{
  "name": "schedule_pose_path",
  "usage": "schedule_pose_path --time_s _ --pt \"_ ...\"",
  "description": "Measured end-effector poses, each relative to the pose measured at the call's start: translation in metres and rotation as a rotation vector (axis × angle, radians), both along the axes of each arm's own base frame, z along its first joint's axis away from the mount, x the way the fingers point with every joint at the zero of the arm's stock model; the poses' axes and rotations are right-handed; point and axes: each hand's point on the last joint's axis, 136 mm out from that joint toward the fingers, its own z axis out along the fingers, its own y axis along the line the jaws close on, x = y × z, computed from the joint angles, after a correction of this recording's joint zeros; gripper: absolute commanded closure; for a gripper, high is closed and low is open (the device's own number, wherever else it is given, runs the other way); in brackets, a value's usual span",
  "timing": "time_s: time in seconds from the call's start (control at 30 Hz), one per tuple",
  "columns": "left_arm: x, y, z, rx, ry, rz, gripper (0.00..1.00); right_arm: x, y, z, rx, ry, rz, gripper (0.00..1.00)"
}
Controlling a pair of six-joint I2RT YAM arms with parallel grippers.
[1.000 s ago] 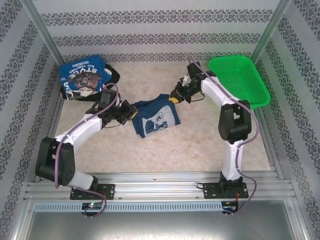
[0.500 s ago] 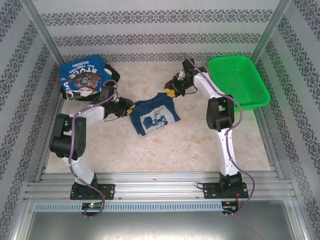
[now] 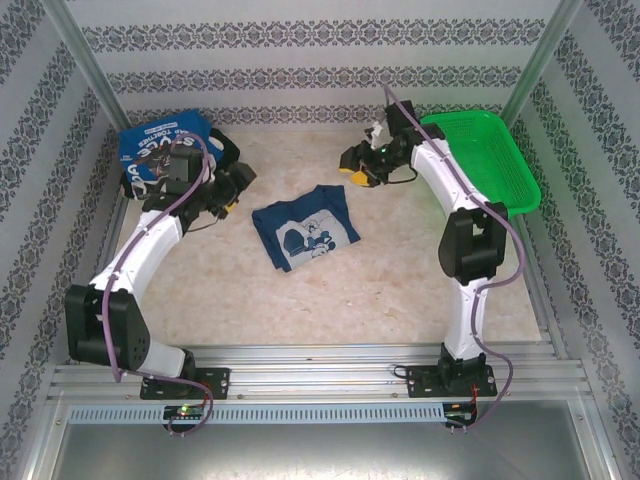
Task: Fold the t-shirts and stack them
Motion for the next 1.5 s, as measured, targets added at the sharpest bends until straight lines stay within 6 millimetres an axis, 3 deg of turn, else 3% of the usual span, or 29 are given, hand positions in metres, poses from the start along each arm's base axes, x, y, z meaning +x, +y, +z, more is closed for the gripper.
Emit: schedule_pose_path --time_s 0.03,0.1,0.2,0.3,0.43,0.6,0.9,0.97,1.17,1.3,1.43,1.47,1.5 --pt "-0.005 -0.002 -0.014 0.006 0.007 0.0 0.15 -0.004 0.011 0.0 0.005 -0.021 0.026 0.51" --pt "-0.035 -0.011 -0.061 0.022 0.108 -0.022 0.15 -0.009 0.025 -0.013 -0.011 -0.021 0.064 0.53" --pt "-0.08 -0.03 -0.128 0.038 0.282 -0.075 0.16 -0.004 0.04 -0.051 -0.072 -0.001 0.109 0.56" --pt "-0.089 -0.035 -0.156 0.033 0.341 -0.07 0.16 0.009 0.051 -0.093 -0.143 0.013 0.147 0.56" --pt "-0.068 -0.041 -0.16 0.017 0.285 -0.054 0.16 0.028 0.05 -0.125 -0.222 0.009 0.167 0.56" --pt "-0.05 -0.047 -0.162 -0.005 0.235 -0.035 0.17 0.051 0.046 -0.131 -0.299 -0.058 0.169 0.56" --pt "-0.041 -0.048 -0.169 -0.016 0.254 0.001 0.19 0.061 0.042 -0.15 -0.355 -0.073 0.175 0.56" --pt "-0.04 -0.048 -0.17 -0.018 0.262 0.008 0.19 0.06 0.045 -0.156 -0.358 -0.065 0.183 0.61" --pt "-0.039 -0.048 -0.172 -0.016 0.288 0.015 0.2 0.062 0.049 -0.162 -0.352 -0.057 0.167 1.0" --pt "-0.039 -0.048 -0.173 -0.013 0.299 0.015 0.21 0.074 0.042 -0.155 -0.337 -0.076 0.121 1.0" --pt "-0.039 -0.048 -0.174 -0.009 0.313 0.016 0.21 0.087 0.018 -0.145 -0.341 -0.081 0.05 1.0" --pt "-0.039 -0.048 -0.175 -0.008 0.316 0.016 0.21 0.089 0.01 -0.142 -0.341 -0.079 0.029 0.96" --pt "-0.039 -0.048 -0.176 -0.006 0.321 0.016 0.21 0.092 0.003 -0.14 -0.343 -0.078 0.013 0.8"
